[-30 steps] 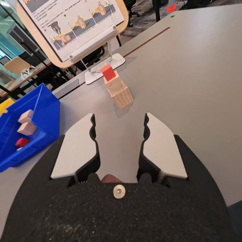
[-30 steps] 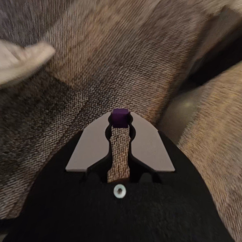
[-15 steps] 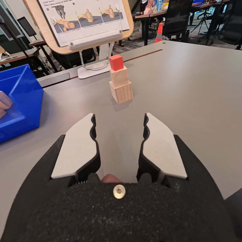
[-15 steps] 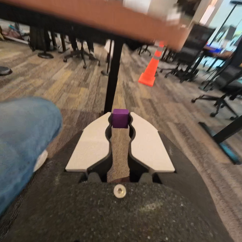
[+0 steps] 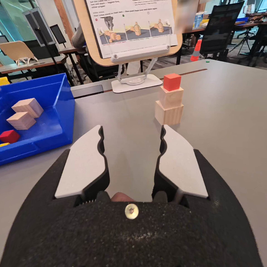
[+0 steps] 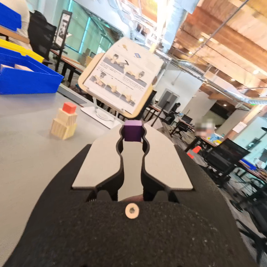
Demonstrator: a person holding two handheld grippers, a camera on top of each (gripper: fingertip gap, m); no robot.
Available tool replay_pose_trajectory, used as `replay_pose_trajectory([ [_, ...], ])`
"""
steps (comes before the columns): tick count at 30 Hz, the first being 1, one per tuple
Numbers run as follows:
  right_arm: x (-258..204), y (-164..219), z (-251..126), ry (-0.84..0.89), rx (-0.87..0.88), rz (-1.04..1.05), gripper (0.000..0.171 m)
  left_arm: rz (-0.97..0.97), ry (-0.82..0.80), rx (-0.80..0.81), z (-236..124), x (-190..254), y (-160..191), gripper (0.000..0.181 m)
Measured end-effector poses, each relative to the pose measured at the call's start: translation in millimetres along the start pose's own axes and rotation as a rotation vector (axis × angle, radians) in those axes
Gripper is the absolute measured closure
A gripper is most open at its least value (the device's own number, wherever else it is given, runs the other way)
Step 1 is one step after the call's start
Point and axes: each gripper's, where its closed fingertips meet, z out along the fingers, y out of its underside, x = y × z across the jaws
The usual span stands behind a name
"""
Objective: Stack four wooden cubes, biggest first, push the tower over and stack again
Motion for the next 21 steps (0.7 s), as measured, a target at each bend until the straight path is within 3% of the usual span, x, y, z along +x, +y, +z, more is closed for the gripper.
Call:
replay_pose_trajectory([
  [4,-38,-13,81,-0.160,-0.043,0.039,0.149,-0.079,0.035,-0.031,13,1,6,0.104],
  [9,-89,-4,142,-0.437,-0.212,-0.053,0.149,-0.072,0.085,-0.044,15,8,12,0.103],
  [16,-144,8,201,-0.962,-0.470,-0.335,0.149,-0.065,0.034,-0.052,14,-2,15,0.103],
  [21,-166,30,204,-1.270,-0.675,-0.515,0.149,-0.070,0.014,-0.067,15,-6,17,0.104],
])
